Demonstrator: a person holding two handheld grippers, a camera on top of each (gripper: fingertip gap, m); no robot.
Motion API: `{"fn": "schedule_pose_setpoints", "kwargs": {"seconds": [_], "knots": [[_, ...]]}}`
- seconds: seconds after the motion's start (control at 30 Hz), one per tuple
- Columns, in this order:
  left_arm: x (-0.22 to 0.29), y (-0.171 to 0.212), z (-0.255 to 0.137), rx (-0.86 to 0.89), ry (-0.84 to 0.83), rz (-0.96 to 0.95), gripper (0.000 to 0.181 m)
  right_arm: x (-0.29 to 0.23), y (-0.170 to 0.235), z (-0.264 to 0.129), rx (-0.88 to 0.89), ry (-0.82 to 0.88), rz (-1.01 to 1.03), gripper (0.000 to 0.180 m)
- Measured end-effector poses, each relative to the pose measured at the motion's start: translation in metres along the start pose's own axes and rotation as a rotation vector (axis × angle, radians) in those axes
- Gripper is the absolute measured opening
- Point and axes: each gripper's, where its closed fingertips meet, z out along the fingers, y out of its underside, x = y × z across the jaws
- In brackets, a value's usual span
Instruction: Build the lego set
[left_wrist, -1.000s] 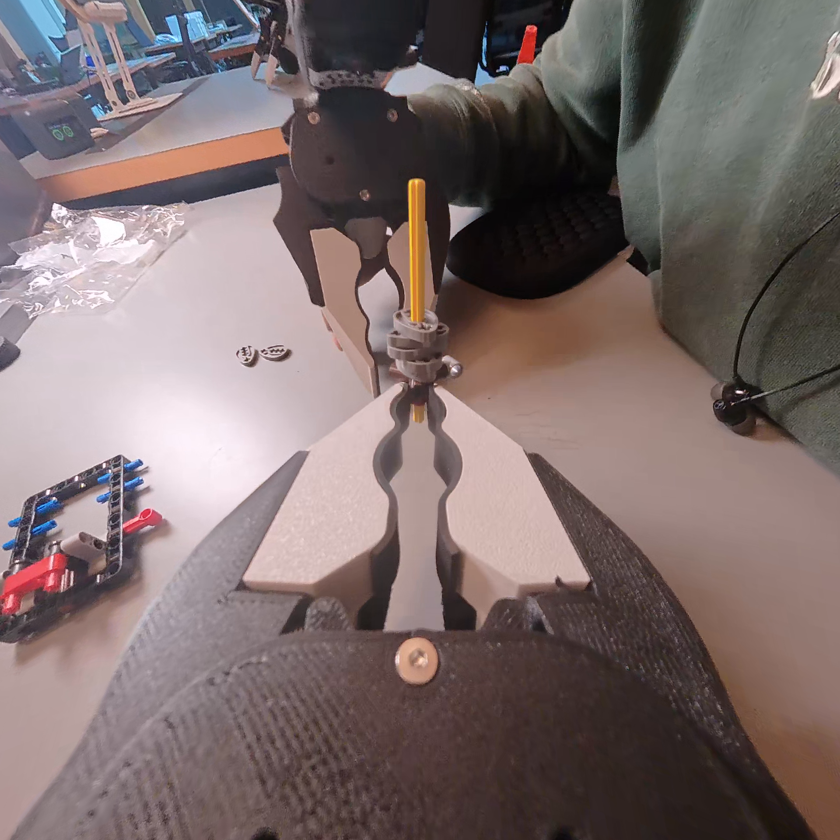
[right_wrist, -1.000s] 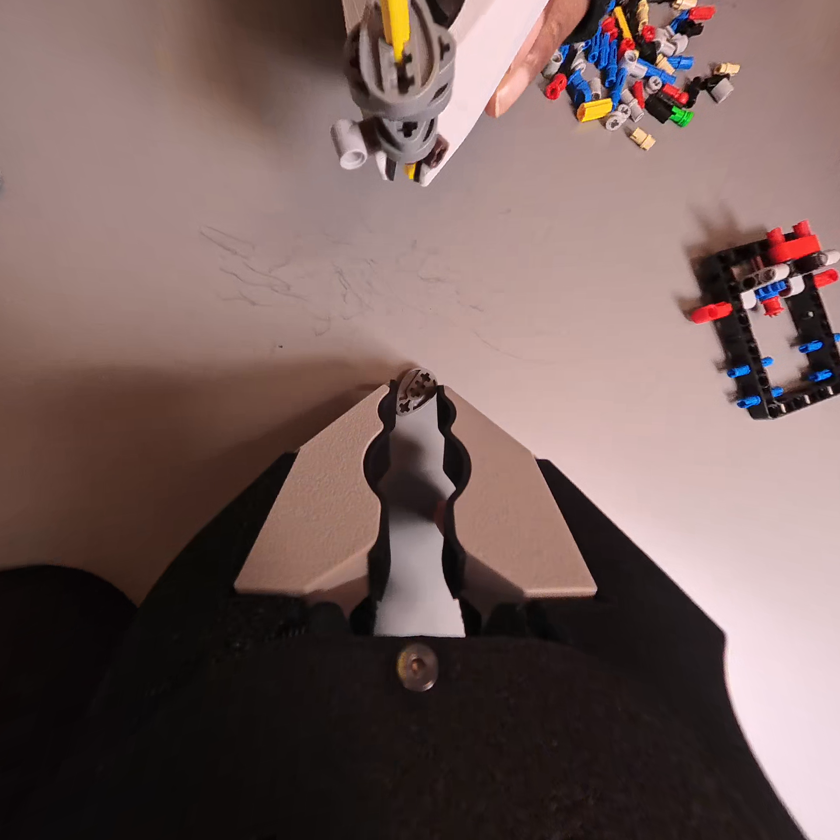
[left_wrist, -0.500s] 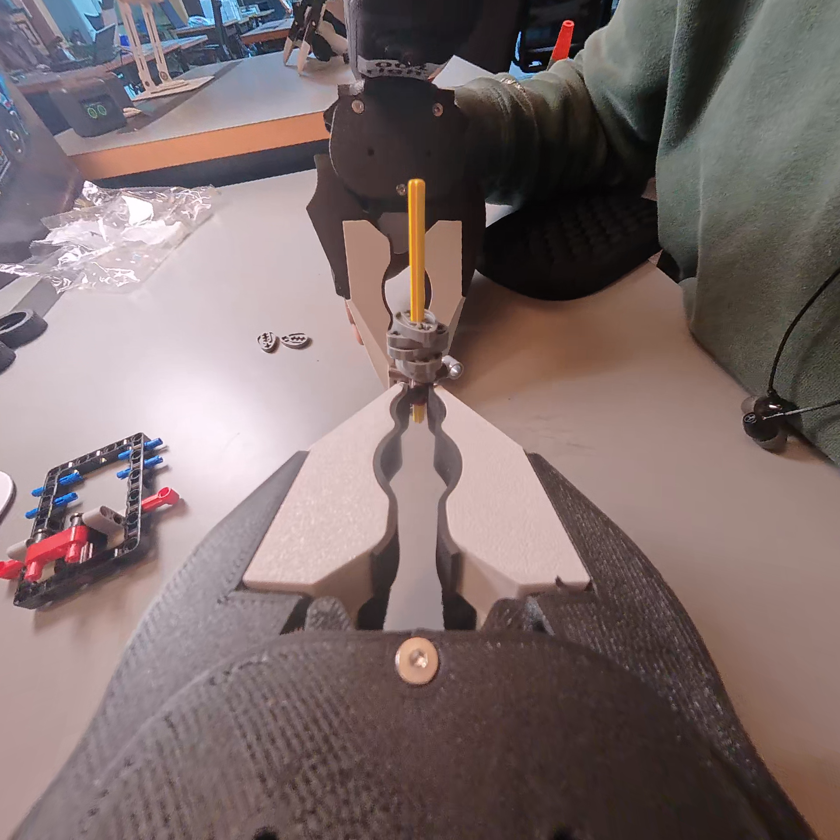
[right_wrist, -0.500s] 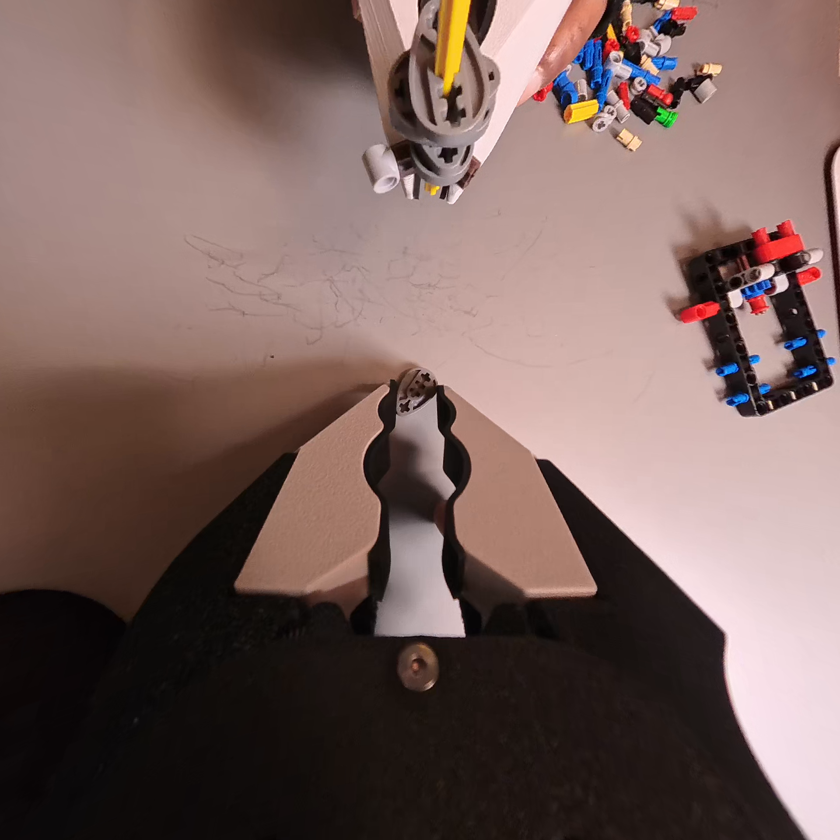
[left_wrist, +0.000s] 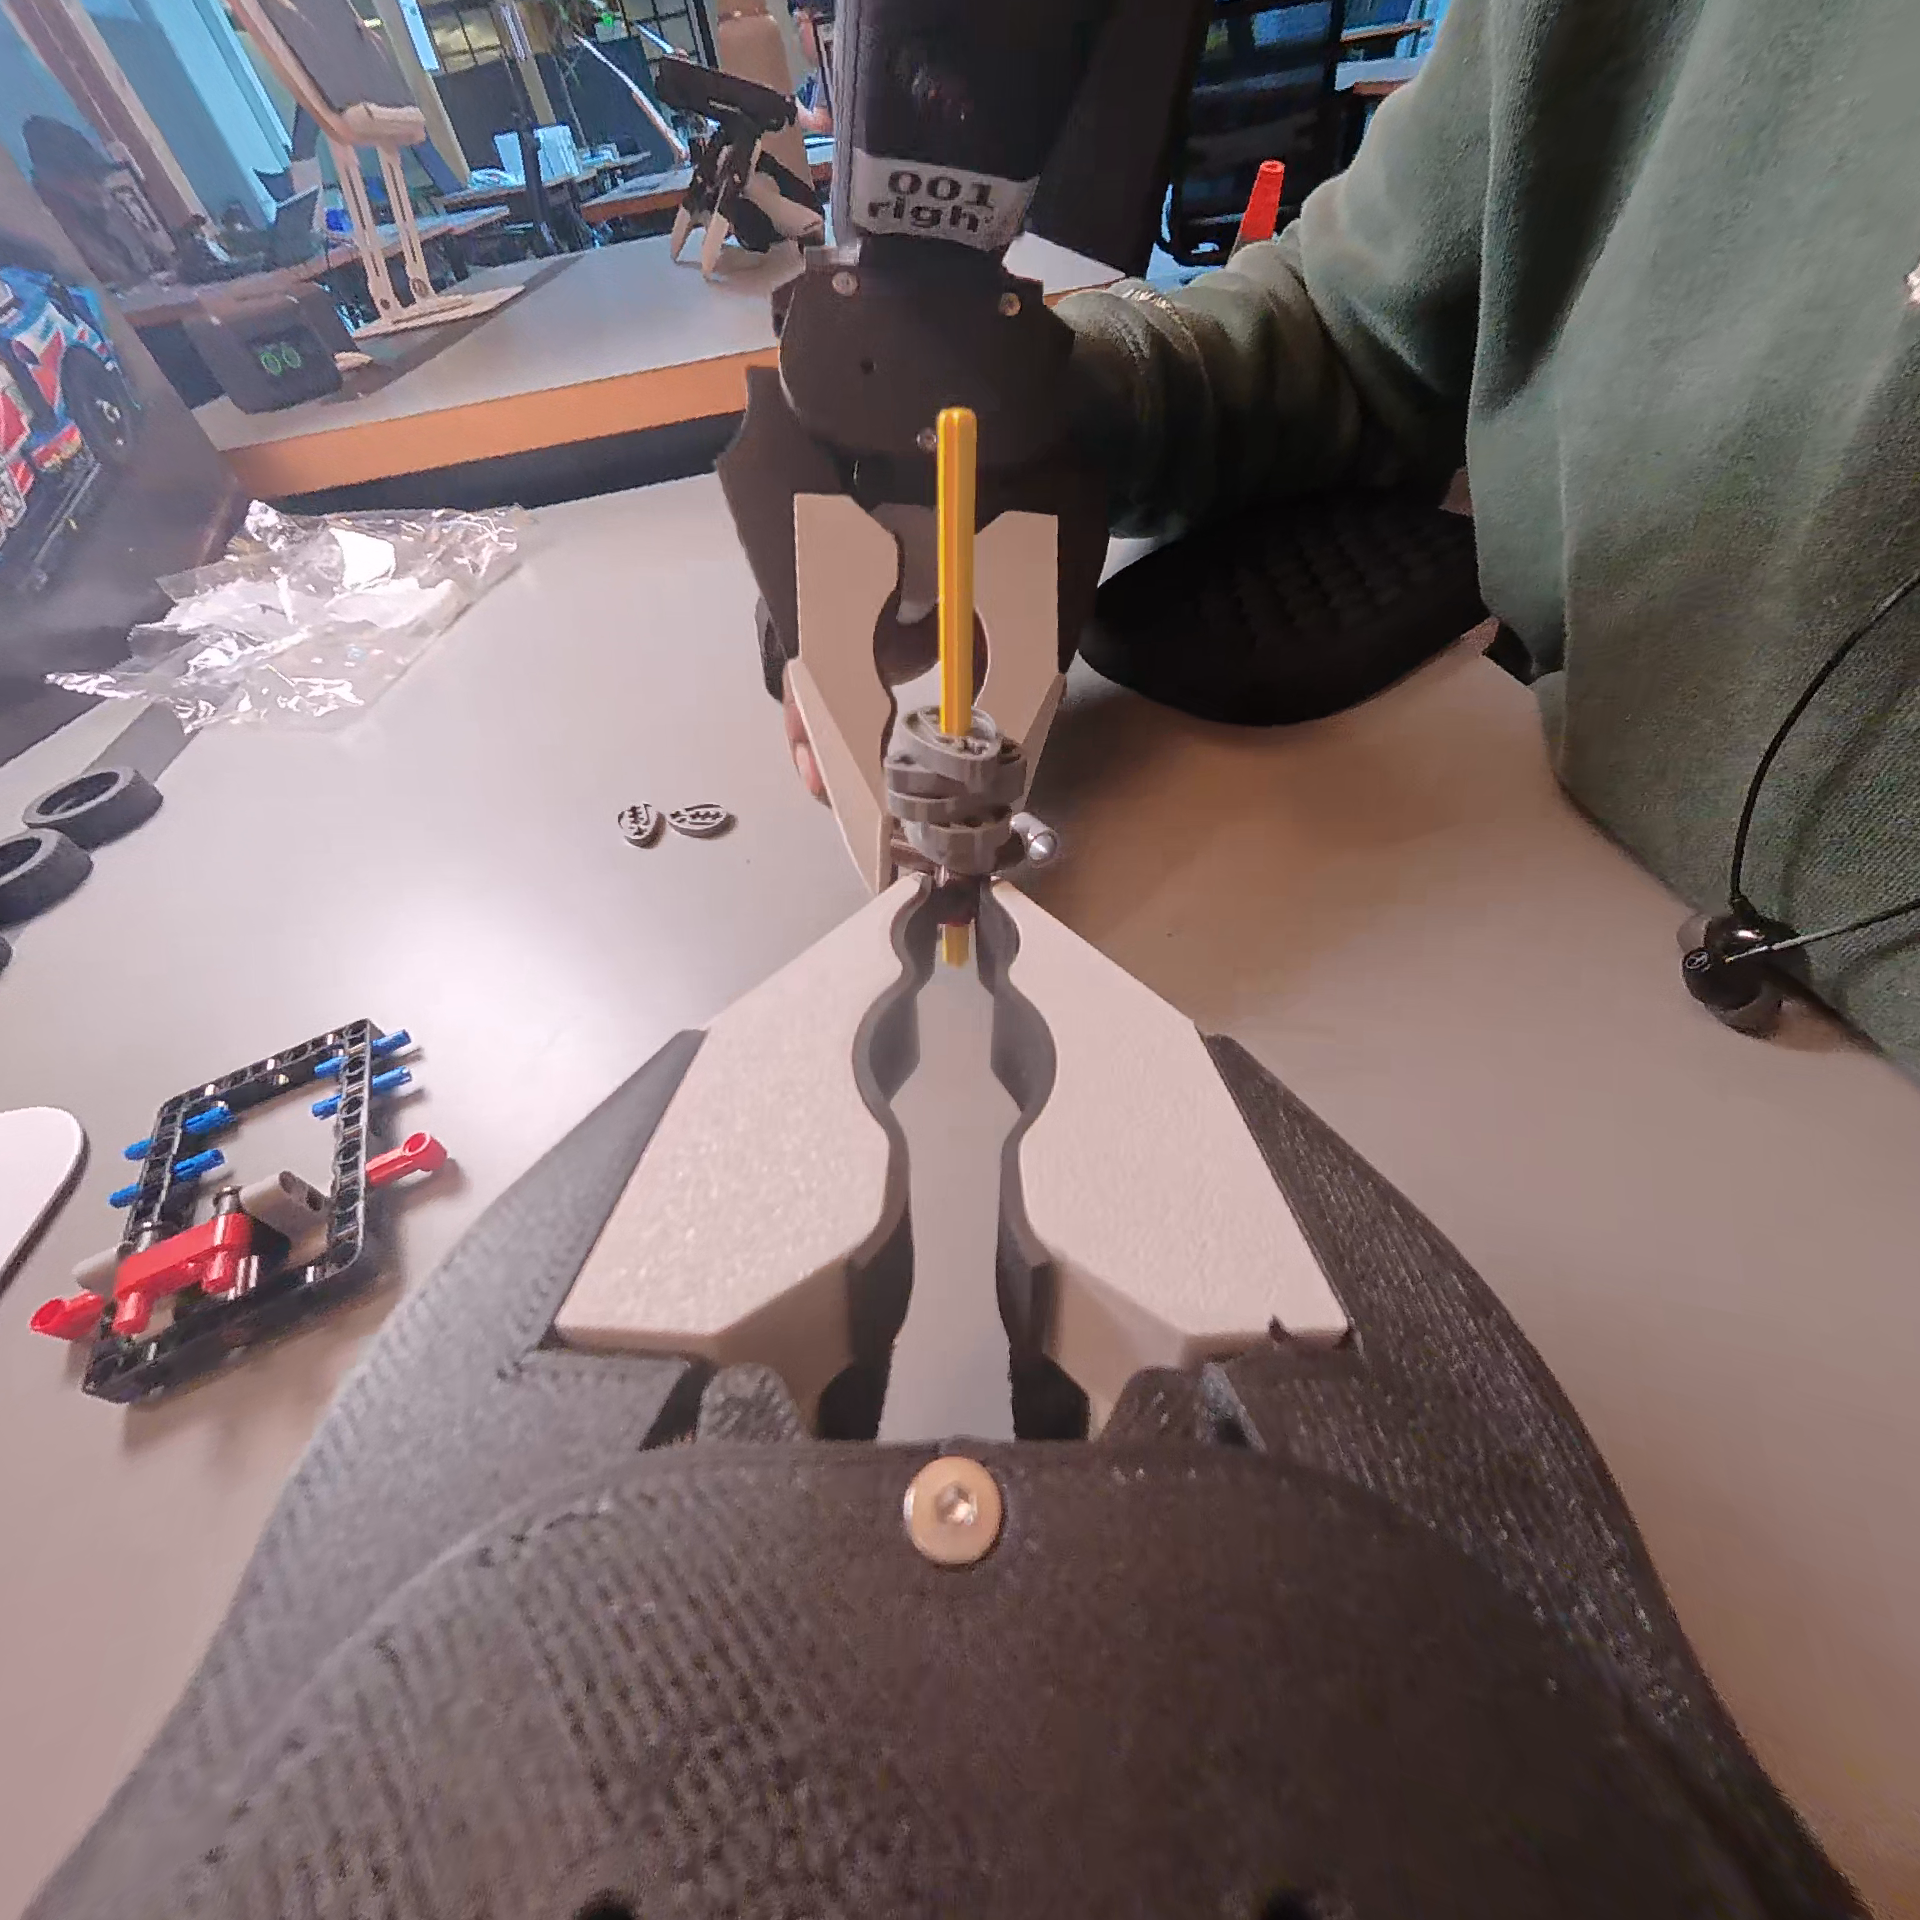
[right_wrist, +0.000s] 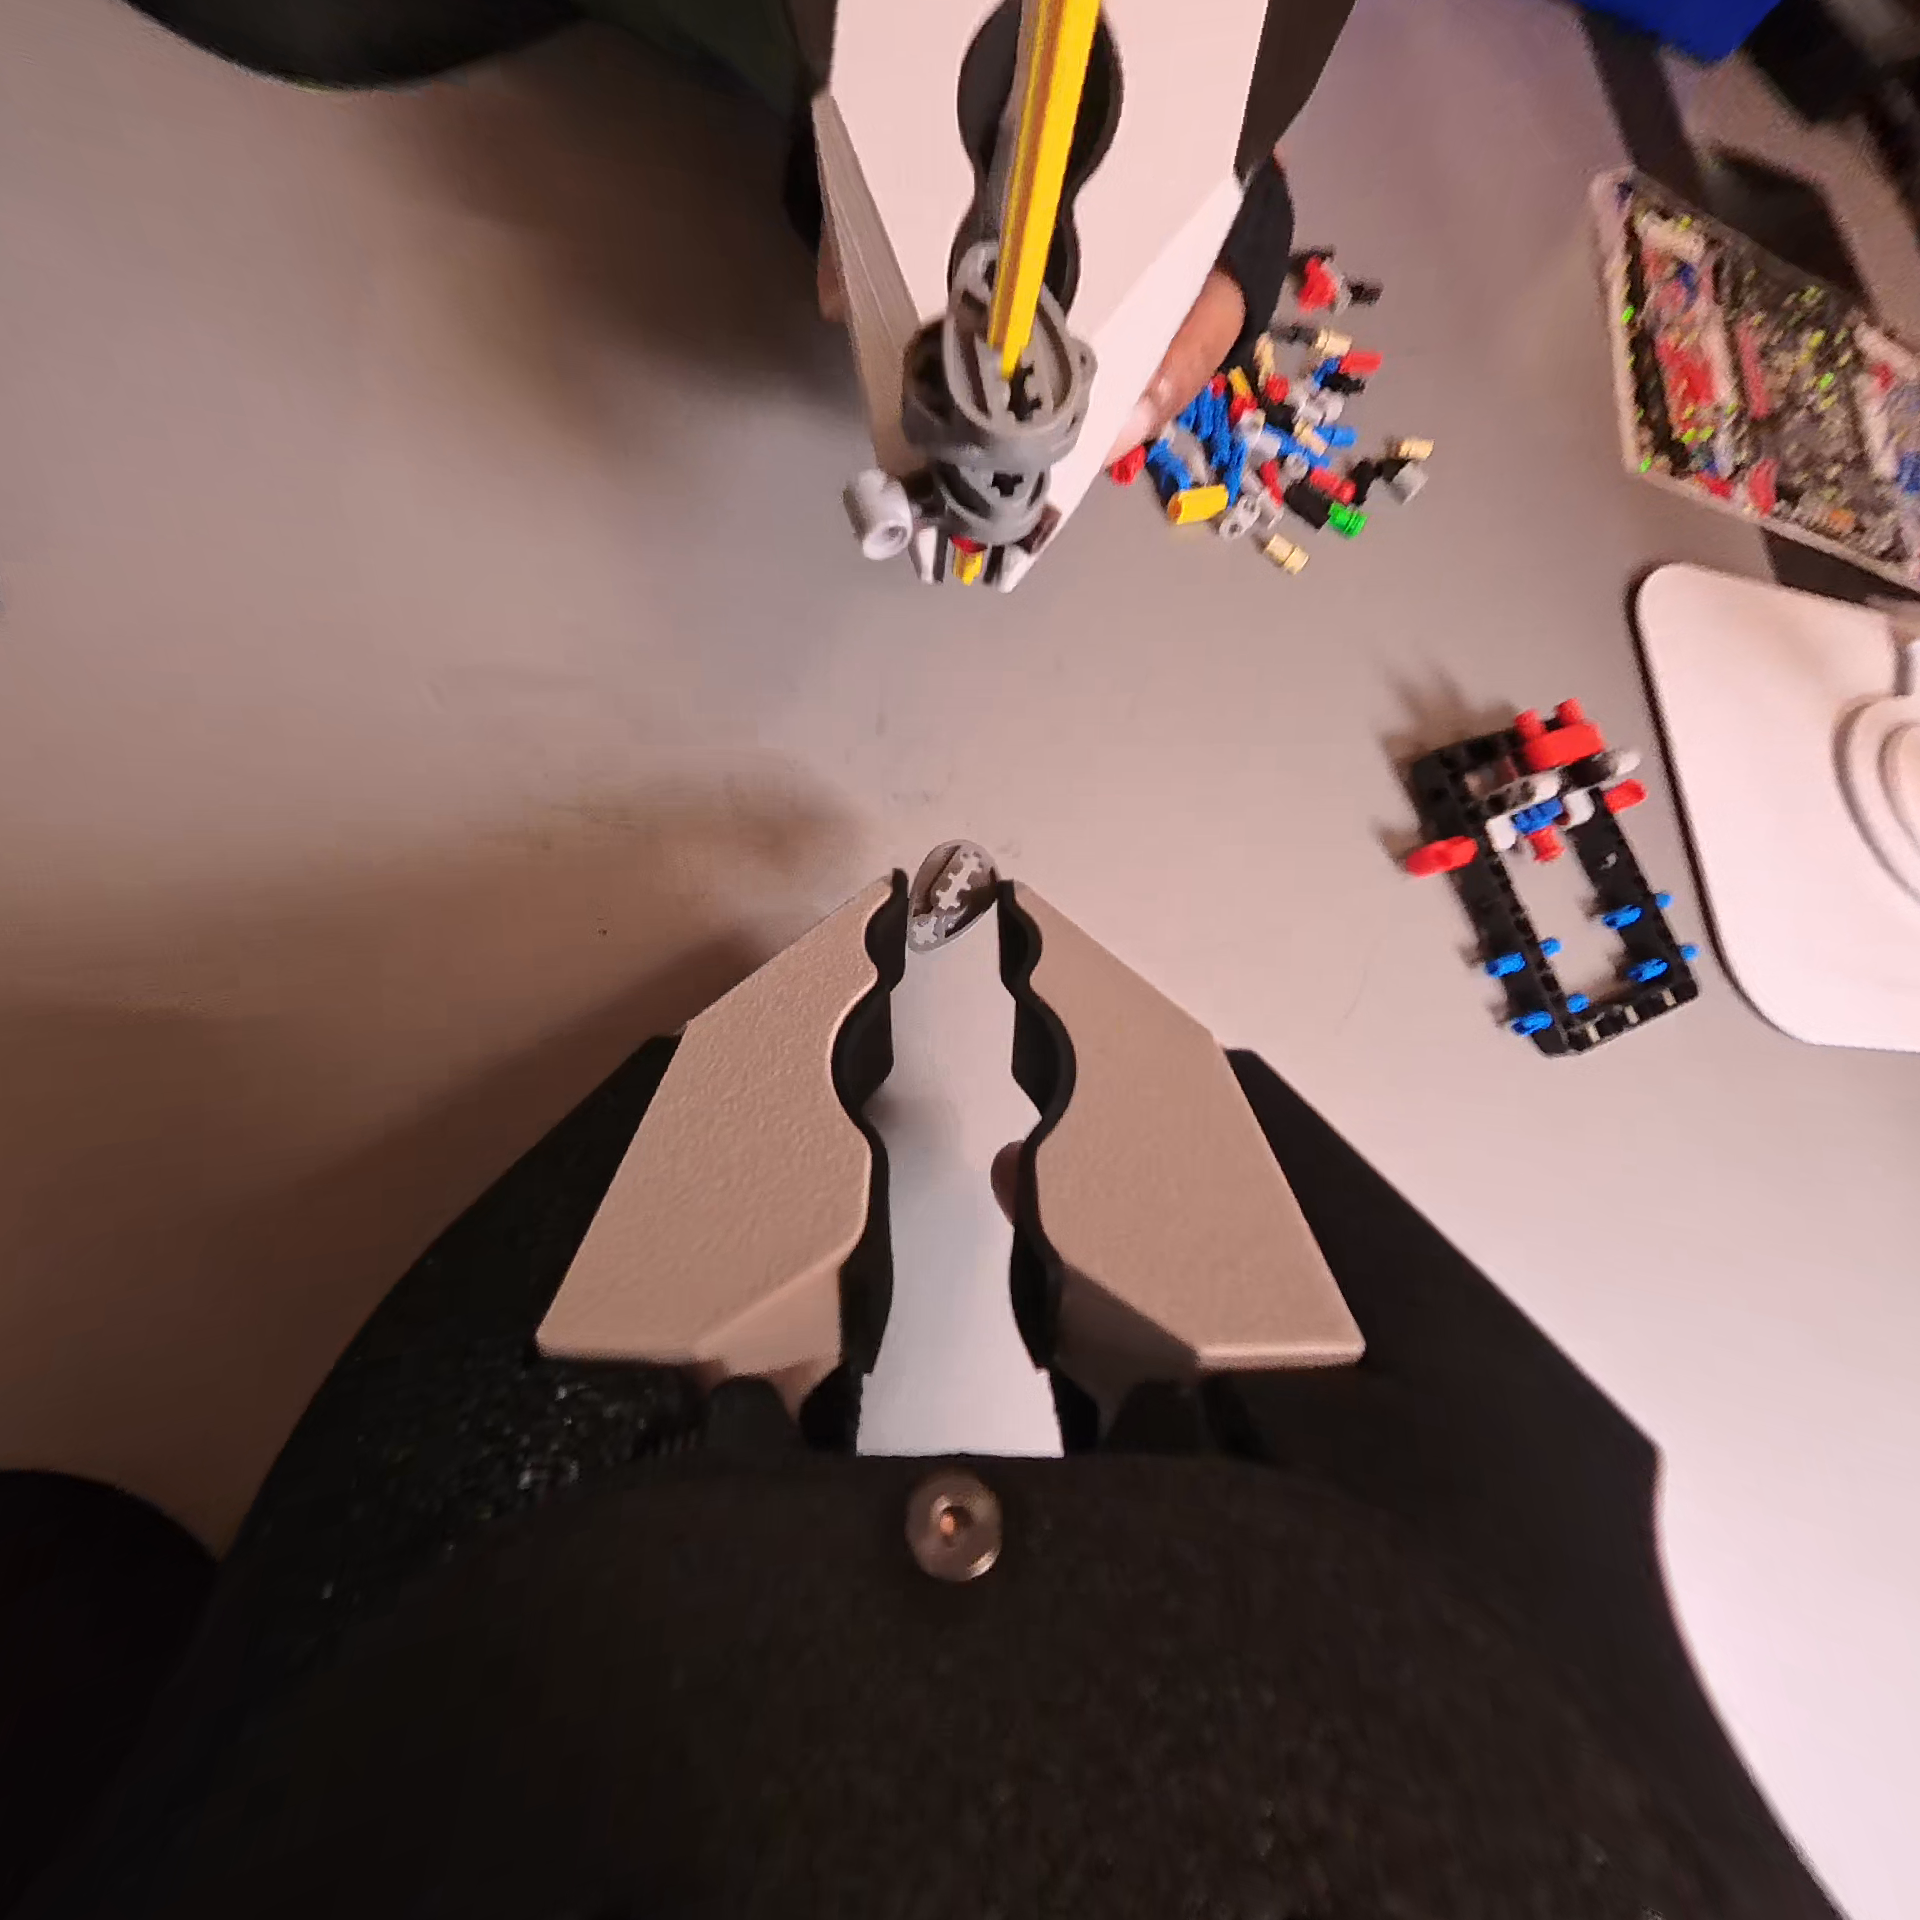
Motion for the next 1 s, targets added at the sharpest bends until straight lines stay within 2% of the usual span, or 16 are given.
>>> {"fn": "schedule_pose_setpoints", "kwargs": {"seconds": [0.4,0.47,0.6,0.73,0.77,0.87,1.0], "knots": [[-0.002,0.013,-0.004,-0.075,0.012,0.035,0.005,0.005,-0.046,-0.027,0.172,0.025,-0.141,0.014],[-0.003,0.014,-0.004,-0.082,0.006,0.040,0.005,-0.006,-0.040,-0.024,0.110,-0.053,-0.162,0.015],[-0.004,0.017,-0.005,-0.100,-0.004,0.042,0.005,-0.025,-0.001,-0.003,-0.093,-0.203,-0.173,0.015],[-0.002,0.018,-0.004,-0.116,-0.002,0.044,0.005,-0.035,0.012,0.005,-0.168,-0.312,-0.180,0.015],[-0.002,0.019,-0.004,-0.120,0.000,0.047,0.005,-0.034,0.013,0.005,-0.184,-0.324,-0.182,0.015],[-0.001,0.019,-0.004,-0.121,0.004,0.045,0.005,-0.031,0.013,0.004,-0.221,-0.339,-0.157,0.033],[-0.002,0.020,-0.006,-0.125,0.005,0.043,0.005,-0.031,0.014,-0.004,-0.261,-0.291,-0.067,0.035]]}}
